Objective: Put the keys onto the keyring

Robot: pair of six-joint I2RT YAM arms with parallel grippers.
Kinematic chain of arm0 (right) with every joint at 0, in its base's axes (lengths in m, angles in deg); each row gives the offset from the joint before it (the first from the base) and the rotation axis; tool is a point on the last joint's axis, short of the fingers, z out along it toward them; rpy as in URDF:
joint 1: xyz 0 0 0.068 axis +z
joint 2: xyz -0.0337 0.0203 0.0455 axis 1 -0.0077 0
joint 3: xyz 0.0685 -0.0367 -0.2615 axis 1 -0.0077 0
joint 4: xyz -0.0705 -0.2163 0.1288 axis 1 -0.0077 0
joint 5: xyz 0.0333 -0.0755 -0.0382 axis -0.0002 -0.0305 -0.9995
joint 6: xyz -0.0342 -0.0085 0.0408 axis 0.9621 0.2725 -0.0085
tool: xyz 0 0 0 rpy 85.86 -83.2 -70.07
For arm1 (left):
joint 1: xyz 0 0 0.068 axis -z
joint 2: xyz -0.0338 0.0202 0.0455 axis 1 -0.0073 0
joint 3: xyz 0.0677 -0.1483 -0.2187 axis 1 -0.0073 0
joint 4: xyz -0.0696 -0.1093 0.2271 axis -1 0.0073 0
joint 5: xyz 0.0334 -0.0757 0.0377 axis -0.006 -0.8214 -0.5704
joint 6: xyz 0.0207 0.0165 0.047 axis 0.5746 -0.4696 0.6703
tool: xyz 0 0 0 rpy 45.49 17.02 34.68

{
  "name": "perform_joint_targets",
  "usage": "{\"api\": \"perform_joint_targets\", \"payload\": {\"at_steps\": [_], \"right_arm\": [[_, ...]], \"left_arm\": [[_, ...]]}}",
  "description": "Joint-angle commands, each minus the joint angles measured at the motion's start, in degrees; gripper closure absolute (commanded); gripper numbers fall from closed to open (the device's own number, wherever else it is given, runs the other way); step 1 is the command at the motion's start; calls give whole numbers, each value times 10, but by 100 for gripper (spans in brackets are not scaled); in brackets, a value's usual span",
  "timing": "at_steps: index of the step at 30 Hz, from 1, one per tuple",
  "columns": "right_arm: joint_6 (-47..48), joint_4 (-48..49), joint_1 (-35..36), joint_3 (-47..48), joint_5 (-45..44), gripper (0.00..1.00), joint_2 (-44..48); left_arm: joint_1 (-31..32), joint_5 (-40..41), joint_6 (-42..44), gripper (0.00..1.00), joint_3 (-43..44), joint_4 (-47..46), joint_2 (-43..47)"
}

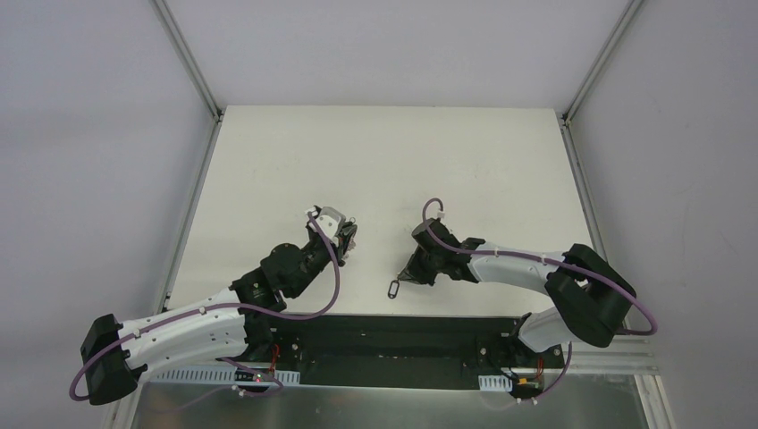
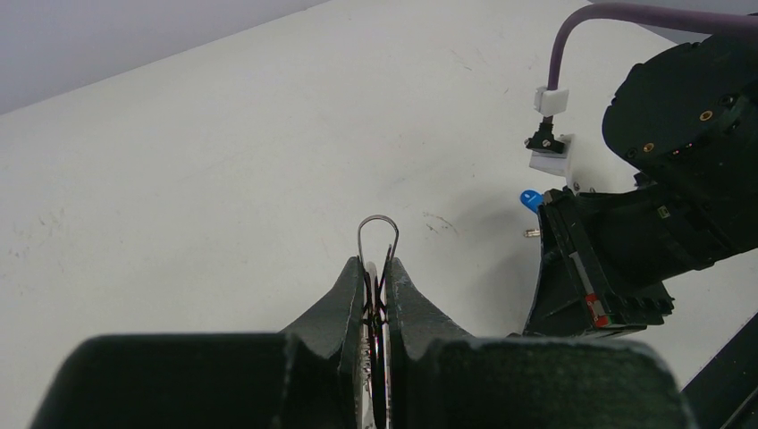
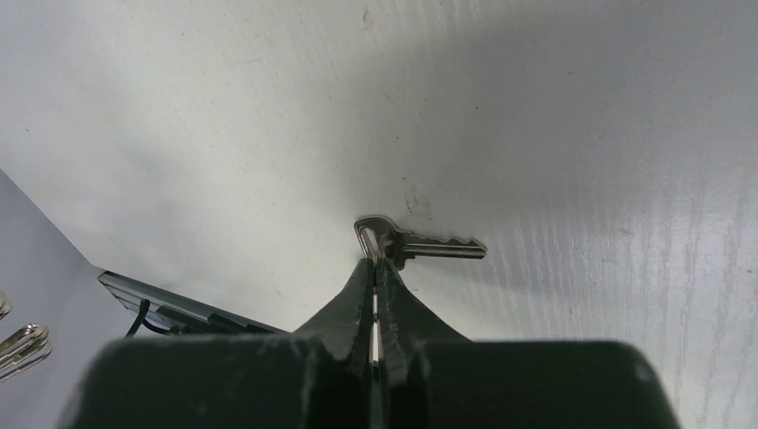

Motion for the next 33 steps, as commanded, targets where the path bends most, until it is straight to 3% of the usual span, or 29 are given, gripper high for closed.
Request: {"api": "perform_joint_targets", "payload": {"at_steps": [1,15,20,26,33], "right_arm": [[13,28,-1,-2,13,100,1],[268,37,0,9,65,100,221],[332,25,-1,35,128,100,260],[344,27,-10,75,204,100,286],[285,89,-16,90,272,100,300]], "left_arm": [[3,7,-7,100,10,-31,0],[3,-32,-13,100,10,-27,22],[3,-106,-16,100,7,-20,62],[3,-207,-13,100,0,-26,97],[3,-313,-8,100,-1,-38,113]]}}
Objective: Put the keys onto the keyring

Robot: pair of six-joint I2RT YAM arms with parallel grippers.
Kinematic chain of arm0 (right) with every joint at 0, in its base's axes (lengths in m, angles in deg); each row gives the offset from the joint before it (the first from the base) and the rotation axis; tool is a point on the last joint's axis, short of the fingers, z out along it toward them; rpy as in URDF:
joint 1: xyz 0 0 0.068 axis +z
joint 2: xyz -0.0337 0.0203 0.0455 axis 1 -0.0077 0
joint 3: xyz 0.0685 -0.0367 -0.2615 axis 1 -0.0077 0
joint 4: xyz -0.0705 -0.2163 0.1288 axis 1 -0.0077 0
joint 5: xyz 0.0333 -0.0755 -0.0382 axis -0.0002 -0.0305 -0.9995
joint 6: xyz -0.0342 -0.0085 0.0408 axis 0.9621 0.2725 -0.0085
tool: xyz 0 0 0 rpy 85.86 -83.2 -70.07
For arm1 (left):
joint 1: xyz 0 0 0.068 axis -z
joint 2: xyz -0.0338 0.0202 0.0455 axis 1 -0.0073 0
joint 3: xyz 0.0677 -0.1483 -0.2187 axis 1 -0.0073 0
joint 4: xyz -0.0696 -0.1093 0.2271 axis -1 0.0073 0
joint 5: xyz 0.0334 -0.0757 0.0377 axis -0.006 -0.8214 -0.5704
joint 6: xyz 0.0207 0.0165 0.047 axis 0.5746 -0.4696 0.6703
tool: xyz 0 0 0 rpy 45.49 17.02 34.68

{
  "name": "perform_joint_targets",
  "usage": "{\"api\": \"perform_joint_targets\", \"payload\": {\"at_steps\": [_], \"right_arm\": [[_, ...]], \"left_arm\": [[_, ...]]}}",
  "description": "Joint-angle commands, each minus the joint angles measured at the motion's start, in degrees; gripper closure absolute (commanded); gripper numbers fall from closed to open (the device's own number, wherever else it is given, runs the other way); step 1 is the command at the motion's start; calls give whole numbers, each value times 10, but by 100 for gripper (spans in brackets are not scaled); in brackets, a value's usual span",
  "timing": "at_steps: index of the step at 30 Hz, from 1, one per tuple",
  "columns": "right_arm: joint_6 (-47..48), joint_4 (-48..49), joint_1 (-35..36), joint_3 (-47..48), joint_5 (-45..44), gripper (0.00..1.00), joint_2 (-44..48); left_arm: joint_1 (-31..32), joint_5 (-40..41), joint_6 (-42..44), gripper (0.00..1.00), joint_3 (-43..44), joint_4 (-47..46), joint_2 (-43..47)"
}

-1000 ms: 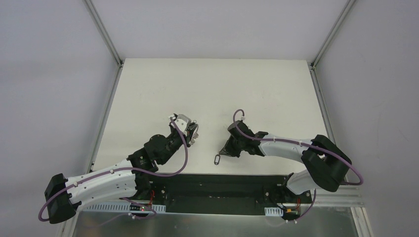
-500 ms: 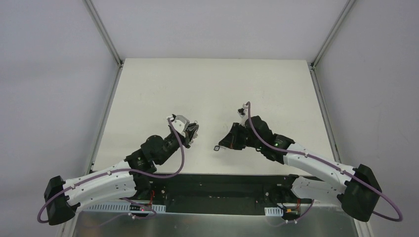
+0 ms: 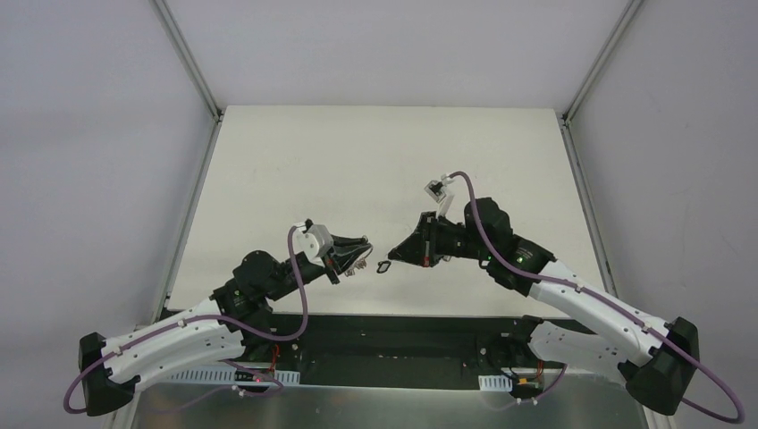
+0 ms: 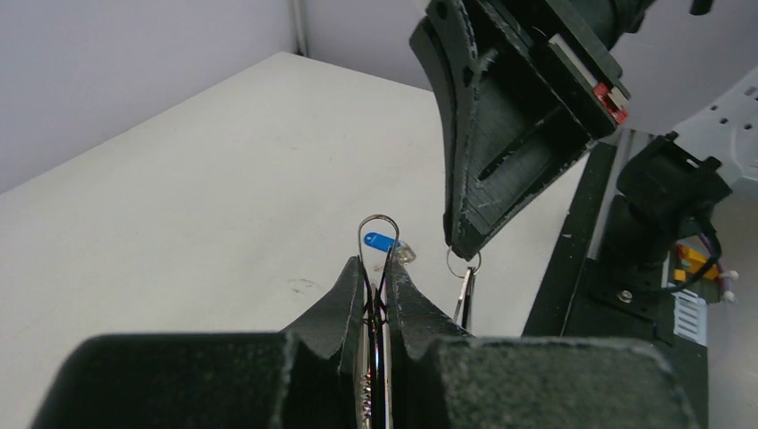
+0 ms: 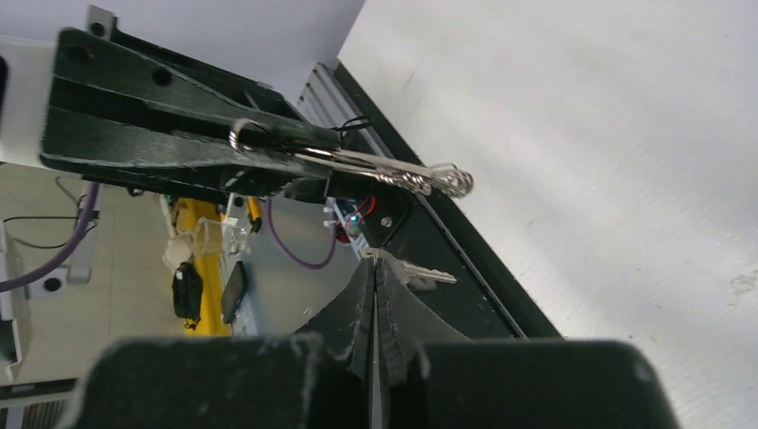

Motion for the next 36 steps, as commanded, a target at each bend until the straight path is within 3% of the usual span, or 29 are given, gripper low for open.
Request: {"api": "perform_joint_targets", "payload": {"at_steps": [1,14,36], "right_arm": [[-39,62,-4,28,56,100,15],[-246,267,-3,-28,76,100,-15],[-354,416,17,-108,-5,100,-24]], "left_arm": [[3,-92,0,100,-1,-41,13],[3,-103,13,100,-14,-88,3],[3,-14,119,100,-65,-259,-31]]}}
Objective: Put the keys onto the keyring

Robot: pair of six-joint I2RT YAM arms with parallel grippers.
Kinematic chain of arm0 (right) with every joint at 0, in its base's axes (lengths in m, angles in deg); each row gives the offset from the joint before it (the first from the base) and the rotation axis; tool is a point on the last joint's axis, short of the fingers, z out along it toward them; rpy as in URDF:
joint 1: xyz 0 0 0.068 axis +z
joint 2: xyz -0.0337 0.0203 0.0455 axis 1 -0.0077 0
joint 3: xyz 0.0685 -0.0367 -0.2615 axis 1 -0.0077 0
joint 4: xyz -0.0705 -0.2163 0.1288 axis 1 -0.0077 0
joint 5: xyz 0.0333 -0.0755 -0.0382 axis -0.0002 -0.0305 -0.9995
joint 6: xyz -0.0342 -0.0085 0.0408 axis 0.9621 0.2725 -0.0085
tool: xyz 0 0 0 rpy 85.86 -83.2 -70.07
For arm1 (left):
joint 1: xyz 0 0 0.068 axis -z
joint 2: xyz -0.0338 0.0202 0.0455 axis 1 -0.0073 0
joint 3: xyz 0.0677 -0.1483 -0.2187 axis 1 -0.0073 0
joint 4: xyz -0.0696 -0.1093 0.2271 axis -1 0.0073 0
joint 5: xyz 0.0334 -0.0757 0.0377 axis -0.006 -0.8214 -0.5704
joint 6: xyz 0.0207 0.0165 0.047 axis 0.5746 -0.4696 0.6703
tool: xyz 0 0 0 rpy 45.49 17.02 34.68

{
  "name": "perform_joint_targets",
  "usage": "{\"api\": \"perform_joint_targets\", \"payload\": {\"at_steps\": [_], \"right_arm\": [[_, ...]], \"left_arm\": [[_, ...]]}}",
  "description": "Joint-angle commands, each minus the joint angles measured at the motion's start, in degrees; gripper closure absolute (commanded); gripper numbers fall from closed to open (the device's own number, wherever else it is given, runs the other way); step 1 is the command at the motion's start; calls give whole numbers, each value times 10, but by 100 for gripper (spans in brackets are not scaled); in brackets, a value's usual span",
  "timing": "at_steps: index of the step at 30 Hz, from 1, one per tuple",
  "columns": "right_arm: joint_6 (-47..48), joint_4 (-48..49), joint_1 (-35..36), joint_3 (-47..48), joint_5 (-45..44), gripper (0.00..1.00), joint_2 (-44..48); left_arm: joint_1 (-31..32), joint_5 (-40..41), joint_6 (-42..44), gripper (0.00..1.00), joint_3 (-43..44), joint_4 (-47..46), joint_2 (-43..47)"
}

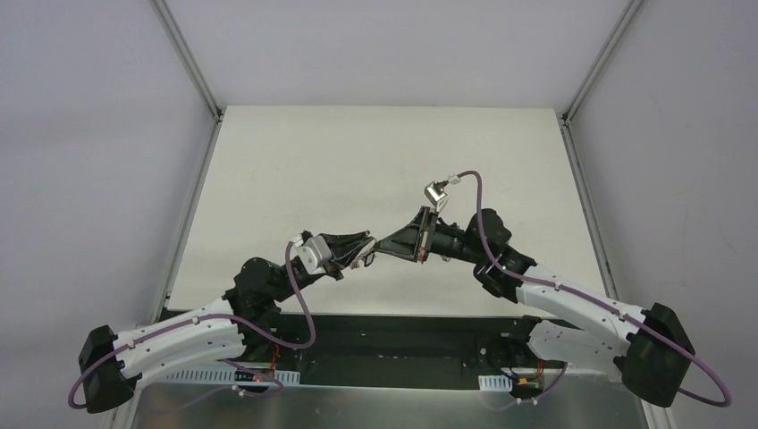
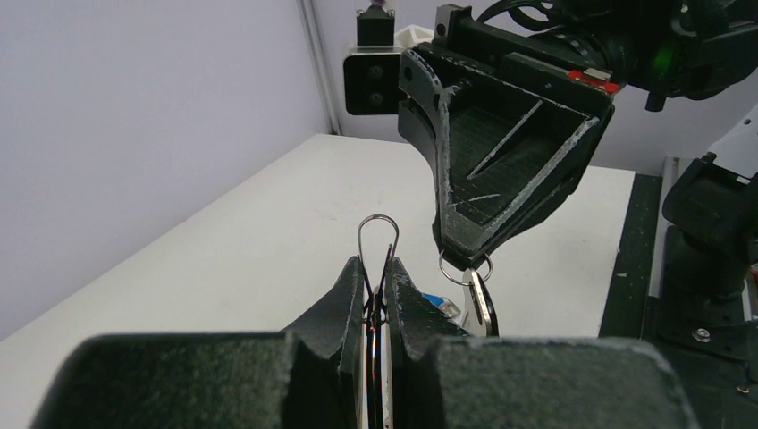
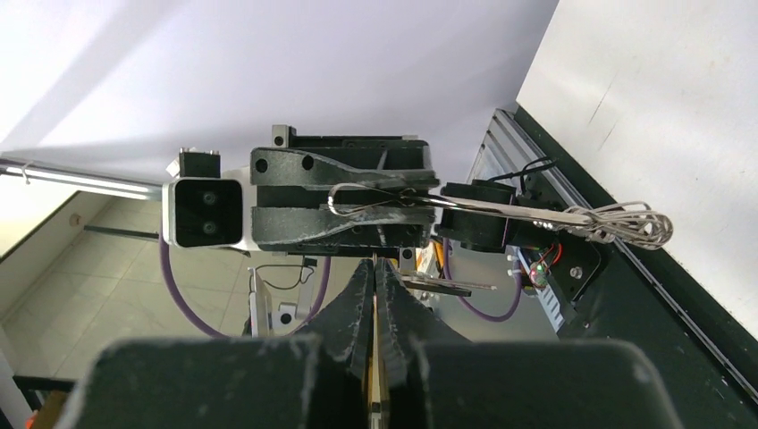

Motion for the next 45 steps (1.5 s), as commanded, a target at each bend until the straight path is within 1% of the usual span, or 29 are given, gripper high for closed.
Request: {"api": "perform_joint_targets", "payload": {"at_steps": [1,5,9,13,33,45], "right_arm": [[-31,93,10,-17,-50,100,4],[-51,136,19,-39,-92,100,-1],[-65,187,23,-51,-111,100,-5],[-73,193,26,-51,-120,100,-11],[-116,266,29,-39,-101,100,-79],[-123,279,38,-35,-84,100,-92]], "left_arm": [[3,18,32,100,-14,-92,-1],[3,14,44,100,-25,-118,-2],[3,4,49,100,-28,-128,-6],[3,2,50,100,-31,-134,-8],[3,7,54,100,-34,-145,-14],[3,26,59,100,-38,-153,-14]]}}
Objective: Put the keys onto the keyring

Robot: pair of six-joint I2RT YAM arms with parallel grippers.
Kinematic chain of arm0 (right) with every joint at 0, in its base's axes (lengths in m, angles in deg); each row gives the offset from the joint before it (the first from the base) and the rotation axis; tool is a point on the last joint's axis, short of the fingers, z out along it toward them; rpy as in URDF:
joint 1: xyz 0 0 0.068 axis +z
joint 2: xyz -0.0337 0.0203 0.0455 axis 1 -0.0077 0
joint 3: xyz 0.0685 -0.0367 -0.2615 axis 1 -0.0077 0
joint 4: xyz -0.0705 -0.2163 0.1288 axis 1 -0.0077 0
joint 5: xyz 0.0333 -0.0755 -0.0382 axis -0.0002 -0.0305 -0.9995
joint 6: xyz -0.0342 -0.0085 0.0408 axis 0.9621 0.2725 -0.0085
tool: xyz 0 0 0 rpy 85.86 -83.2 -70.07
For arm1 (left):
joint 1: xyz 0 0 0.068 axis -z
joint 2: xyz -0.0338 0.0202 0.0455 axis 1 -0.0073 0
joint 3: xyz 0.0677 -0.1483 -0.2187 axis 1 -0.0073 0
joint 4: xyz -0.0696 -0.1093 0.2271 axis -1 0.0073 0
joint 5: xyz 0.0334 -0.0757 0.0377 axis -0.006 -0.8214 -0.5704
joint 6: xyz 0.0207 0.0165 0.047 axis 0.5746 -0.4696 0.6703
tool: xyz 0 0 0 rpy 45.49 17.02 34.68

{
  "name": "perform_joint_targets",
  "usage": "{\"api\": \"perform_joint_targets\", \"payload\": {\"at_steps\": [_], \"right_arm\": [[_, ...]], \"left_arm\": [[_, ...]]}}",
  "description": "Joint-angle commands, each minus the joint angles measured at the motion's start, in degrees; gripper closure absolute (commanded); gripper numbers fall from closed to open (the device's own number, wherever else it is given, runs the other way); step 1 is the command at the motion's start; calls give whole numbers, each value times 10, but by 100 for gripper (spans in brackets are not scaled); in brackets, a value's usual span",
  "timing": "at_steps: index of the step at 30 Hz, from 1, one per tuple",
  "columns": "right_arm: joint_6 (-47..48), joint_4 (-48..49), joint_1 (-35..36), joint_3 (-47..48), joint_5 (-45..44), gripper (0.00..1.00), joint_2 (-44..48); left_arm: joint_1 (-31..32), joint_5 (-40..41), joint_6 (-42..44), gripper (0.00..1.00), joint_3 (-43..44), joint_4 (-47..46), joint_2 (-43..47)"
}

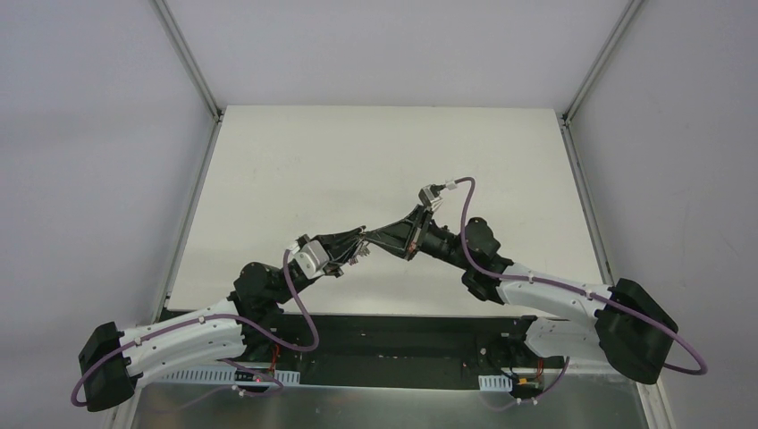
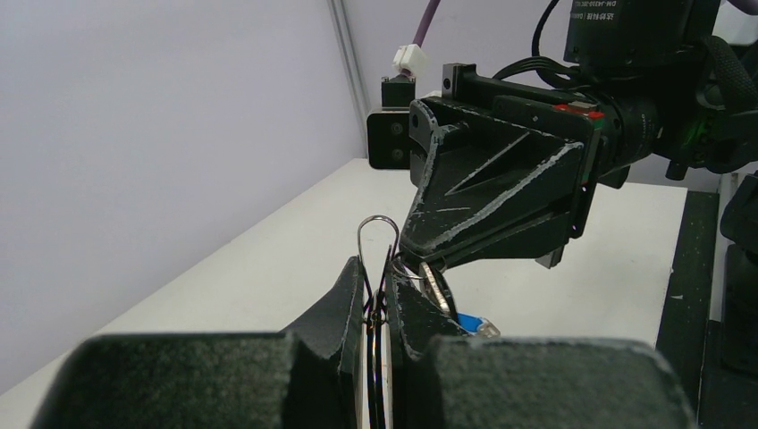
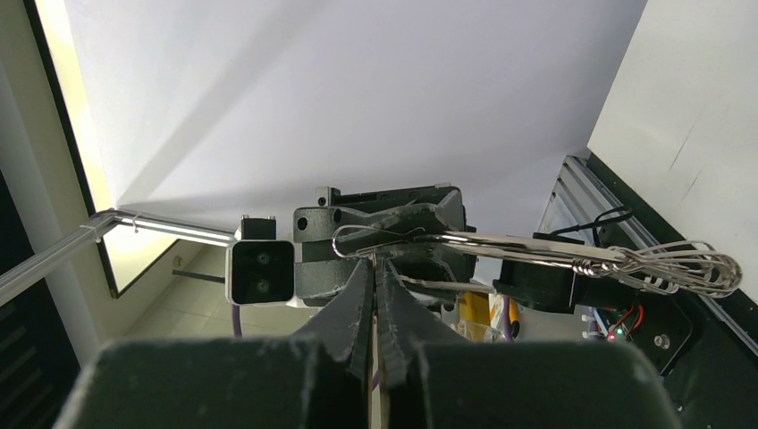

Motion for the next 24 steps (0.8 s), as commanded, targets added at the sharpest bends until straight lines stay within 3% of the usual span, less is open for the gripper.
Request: {"api": "perform_joint_targets", "payload": {"at_steps": [1,24], "right_arm": [[0,40,9,19,14,100,-1],[13,26,11,23,-14,100,1]], "left_arm": [[3,-4,7,100,-3,-48,1],[3,-30,-8,100,-6,-48,11]]}}
